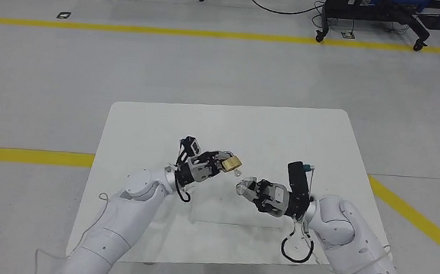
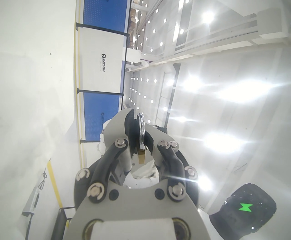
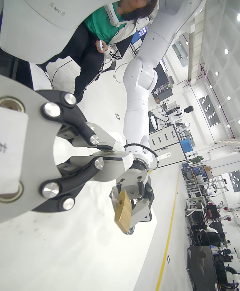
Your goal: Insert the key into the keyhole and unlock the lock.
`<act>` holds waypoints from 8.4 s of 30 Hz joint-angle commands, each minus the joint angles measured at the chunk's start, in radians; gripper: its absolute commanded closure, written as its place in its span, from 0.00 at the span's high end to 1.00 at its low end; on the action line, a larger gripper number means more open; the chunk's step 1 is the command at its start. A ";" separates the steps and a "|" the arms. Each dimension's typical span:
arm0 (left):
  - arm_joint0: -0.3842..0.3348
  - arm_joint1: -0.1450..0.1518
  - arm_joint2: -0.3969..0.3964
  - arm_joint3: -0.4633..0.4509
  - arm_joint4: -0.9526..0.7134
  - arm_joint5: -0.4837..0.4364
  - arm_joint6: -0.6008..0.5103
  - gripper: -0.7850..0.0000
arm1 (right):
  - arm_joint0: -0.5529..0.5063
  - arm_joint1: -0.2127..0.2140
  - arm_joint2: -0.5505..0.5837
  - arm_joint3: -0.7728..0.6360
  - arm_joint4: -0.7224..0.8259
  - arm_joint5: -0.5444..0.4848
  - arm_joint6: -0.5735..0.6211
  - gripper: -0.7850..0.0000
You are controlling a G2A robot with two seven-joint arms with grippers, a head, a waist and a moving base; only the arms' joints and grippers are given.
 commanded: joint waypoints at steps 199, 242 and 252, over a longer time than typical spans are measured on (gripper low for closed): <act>0.111 0.003 -0.046 -0.221 0.185 -0.040 0.202 0.00 | 0.017 0.162 -0.066 -0.302 -2.310 0.855 -0.738 0.00; 0.113 0.004 -0.043 -0.214 0.239 -0.093 0.172 0.00 | -0.024 0.145 -0.008 -0.316 -2.308 0.855 -0.788 0.00; 0.123 0.006 -0.043 -0.225 0.274 -0.136 0.170 0.00 | -0.009 0.134 -0.010 -0.284 -2.236 0.825 -0.801 0.00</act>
